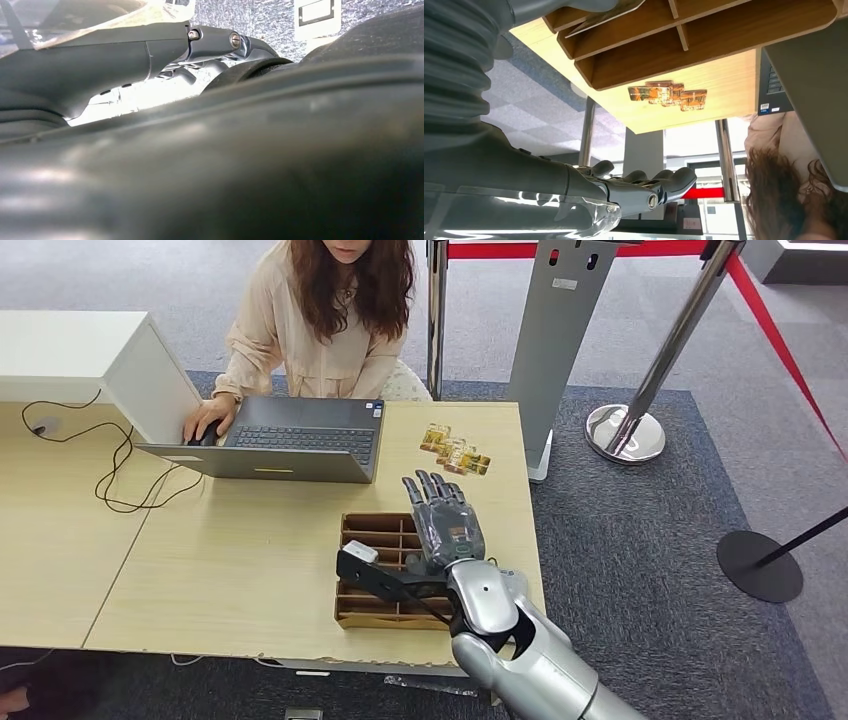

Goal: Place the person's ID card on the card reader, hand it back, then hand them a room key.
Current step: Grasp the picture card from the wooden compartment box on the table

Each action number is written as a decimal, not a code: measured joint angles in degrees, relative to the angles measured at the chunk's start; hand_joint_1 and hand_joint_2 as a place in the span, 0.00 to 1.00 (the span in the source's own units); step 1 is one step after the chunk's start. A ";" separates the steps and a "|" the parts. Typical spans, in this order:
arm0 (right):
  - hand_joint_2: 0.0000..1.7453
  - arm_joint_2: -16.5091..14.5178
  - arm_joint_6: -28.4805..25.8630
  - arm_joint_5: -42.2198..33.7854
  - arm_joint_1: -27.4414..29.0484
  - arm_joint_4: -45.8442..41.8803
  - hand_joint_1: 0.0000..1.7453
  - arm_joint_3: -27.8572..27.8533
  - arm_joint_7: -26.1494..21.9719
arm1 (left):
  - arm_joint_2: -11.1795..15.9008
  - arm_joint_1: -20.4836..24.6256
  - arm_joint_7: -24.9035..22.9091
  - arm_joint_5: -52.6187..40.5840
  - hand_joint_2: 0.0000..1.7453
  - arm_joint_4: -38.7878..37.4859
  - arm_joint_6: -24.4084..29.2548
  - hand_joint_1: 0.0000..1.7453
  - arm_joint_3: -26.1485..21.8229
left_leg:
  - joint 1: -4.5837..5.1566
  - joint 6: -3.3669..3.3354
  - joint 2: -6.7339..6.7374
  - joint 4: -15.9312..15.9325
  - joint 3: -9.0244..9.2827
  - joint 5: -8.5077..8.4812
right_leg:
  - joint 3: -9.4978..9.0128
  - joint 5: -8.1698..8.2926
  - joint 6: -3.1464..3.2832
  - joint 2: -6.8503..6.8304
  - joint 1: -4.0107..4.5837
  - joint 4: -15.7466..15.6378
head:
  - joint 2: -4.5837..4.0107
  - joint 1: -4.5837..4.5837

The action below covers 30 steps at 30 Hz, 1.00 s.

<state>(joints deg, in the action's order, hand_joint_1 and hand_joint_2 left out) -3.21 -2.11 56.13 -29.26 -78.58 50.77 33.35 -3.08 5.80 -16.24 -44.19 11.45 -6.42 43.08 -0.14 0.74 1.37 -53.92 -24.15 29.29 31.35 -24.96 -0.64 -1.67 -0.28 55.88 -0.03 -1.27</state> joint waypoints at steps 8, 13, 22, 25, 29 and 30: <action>1.00 -0.19 -0.34 -1.24 0.17 1.62 0.05 0.34 -0.84 | 0.00 0.00 -0.13 -0.02 0.00 0.00 0.33 0.00 0.00 | 0.00 0.00 0.00 0.00 0.00 0.00 | -0.01 0.00 0.00 0.00 0.00 0.00 | 0.01 0.00; 1.00 -0.65 -0.62 -1.62 0.30 2.78 0.05 0.49 -1.17 | 0.00 0.01 -0.15 -0.03 0.00 0.00 0.48 0.00 0.00 | 0.00 0.00 0.00 0.00 0.00 0.00 | 0.00 0.00 0.00 0.00 0.00 0.00 | 0.01 0.00; 1.00 -1.26 -1.93 -2.21 0.31 5.03 0.06 0.77 -1.67 | 0.00 0.03 -0.15 -0.02 0.00 0.00 0.48 0.00 0.00 | 0.00 0.00 0.00 0.00 0.00 0.00 | 0.00 0.00 0.00 0.00 0.00 0.00 | 0.01 0.01; 1.00 -1.27 -2.04 -2.14 0.29 5.54 0.07 0.77 -1.68 | 0.00 0.02 -0.13 -0.02 0.00 0.00 0.47 0.00 0.00 | 0.00 0.00 0.00 0.00 -0.01 0.00 | 0.00 0.00 0.00 0.00 0.00 0.00 | 0.01 0.00; 1.00 -1.27 -2.07 -2.10 0.27 6.20 0.11 0.77 -1.68 | 0.00 0.02 0.02 -0.02 0.00 0.00 0.47 0.00 0.00 | 0.00 0.00 0.00 0.00 0.00 0.00 | 0.00 0.00 0.00 0.00 0.00 0.00 | 0.01 0.00; 1.00 -1.27 -2.07 -2.10 0.27 6.35 0.13 0.77 -1.68 | 0.00 0.03 0.02 -0.03 0.00 0.00 0.47 0.00 0.00 | 0.00 0.00 0.00 0.00 0.00 0.00 | 0.00 0.00 0.00 0.00 0.00 0.00 | 0.01 0.00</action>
<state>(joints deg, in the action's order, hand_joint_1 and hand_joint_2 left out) -4.48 -4.17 54.04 -29.00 -72.23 51.54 31.67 -3.08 5.83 -16.22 -44.22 11.45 -5.95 43.08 -0.14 0.74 1.37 -53.92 -24.15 29.29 31.34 -24.96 -0.64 -1.67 -0.28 55.88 -0.02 -1.27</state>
